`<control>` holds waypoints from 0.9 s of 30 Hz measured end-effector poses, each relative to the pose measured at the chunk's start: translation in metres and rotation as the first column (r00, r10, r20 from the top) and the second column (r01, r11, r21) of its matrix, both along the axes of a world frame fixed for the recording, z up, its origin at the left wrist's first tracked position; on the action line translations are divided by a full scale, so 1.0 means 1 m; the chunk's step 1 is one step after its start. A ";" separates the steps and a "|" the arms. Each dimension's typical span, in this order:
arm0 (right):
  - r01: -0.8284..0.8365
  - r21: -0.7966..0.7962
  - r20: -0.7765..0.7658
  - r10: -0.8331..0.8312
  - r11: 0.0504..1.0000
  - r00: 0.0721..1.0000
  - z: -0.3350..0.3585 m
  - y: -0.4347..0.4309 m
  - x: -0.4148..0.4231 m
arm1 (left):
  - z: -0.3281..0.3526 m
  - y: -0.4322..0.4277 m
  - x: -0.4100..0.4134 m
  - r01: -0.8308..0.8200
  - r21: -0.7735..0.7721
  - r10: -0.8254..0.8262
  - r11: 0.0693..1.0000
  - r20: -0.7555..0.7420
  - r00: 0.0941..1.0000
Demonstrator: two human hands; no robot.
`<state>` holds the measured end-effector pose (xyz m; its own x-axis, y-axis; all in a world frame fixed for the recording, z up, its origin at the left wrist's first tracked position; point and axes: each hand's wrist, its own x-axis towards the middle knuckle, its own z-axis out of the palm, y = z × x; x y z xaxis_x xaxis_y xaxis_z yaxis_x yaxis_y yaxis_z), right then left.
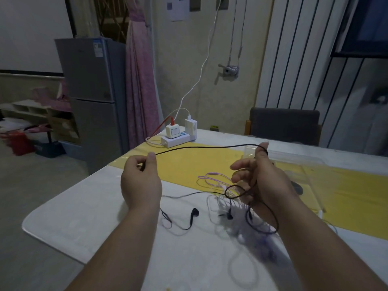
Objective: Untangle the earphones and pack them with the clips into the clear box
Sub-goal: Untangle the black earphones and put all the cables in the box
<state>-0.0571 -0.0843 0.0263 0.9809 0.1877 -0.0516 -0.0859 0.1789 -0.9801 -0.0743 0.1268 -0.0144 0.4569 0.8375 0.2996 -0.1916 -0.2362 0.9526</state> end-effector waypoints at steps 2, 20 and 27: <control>-0.043 0.086 -0.038 0.047 0.995 0.998 0.001 0.002 -0.002 | -0.001 -0.001 0.001 0.045 -0.005 -0.045 0.999 -0.021 0.999; -0.182 0.354 -0.005 0.196 0.917 0.981 0.006 0.010 -0.012 | 0.001 -0.004 -0.004 0.078 0.123 -0.062 0.989 -0.132 0.989; -0.227 0.334 0.002 0.240 0.915 0.971 0.006 0.013 -0.016 | 0.002 -0.015 -0.012 0.224 0.515 -0.338 0.827 0.138 0.931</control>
<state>-0.0730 -0.0715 0.0324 0.9055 0.4241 0.0158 -0.2010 0.4613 -0.8642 -0.0858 0.1117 -0.0124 0.5269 0.4039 0.7478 -0.5058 -0.5582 0.6578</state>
